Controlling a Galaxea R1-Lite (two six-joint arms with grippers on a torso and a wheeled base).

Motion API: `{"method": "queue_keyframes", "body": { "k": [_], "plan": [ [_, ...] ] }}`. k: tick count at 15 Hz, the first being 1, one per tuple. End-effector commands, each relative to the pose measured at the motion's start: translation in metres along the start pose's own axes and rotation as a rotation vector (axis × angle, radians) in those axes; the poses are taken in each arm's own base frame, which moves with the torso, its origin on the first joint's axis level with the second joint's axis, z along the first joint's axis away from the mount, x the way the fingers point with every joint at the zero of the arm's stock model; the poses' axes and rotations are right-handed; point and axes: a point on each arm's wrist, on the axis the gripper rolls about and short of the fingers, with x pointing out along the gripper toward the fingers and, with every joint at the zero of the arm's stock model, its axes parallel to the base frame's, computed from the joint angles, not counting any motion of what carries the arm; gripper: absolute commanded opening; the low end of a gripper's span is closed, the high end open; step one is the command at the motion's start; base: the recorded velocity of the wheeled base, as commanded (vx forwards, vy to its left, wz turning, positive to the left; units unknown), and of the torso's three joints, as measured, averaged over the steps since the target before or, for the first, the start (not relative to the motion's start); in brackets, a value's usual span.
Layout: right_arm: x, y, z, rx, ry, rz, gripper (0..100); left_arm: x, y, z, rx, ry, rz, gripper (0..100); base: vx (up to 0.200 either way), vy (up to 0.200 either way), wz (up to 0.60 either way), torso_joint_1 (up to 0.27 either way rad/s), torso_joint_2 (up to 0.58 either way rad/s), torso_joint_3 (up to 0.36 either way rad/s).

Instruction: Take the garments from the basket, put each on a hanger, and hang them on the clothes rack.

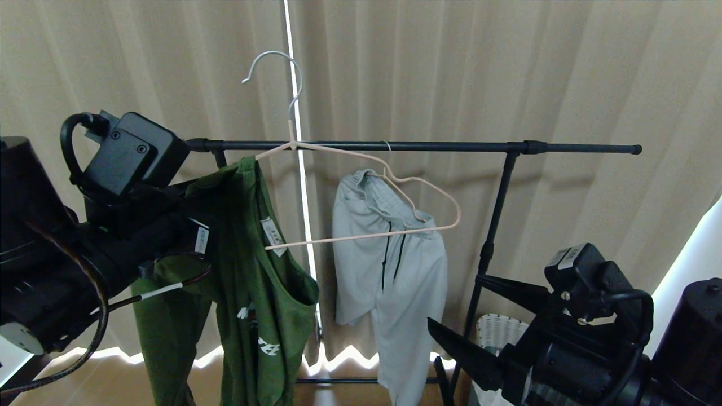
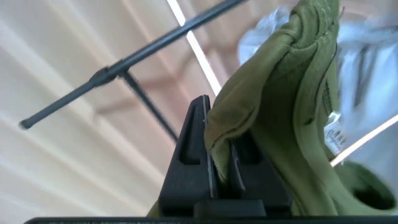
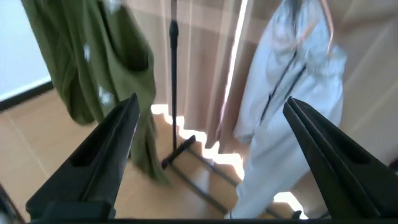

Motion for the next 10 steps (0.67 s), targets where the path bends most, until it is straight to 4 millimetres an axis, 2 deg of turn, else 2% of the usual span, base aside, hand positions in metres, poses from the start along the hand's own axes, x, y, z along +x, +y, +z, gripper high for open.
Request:
{"method": "queue_keyframes", "body": {
  "k": [1, 6, 10],
  "plan": [
    [0.001, 0.0, -0.006, -0.001, 0.028, 0.004, 100, -0.001, -0.004, 0.005, -0.002, -0.021, -0.019, 0, 0.0, 0.0, 0.0, 0.0, 0.0, 0.0],
    [0.011, 0.006, -0.01, 0.106, 0.037, 0.016, 100, -0.006, -0.016, 0.027, -0.083, -0.101, -0.085, 0, 0.0, 0.0, 0.0, 0.0, 0.0, 0.0],
    [0.04, 0.012, -0.021, 0.125, -0.024, 0.029, 100, -0.013, -0.02, 0.034, -0.101, -0.134, -0.115, 0, 0.0, 0.0, 0.0, 0.0, 0.0, 0.0]
  ]
}}
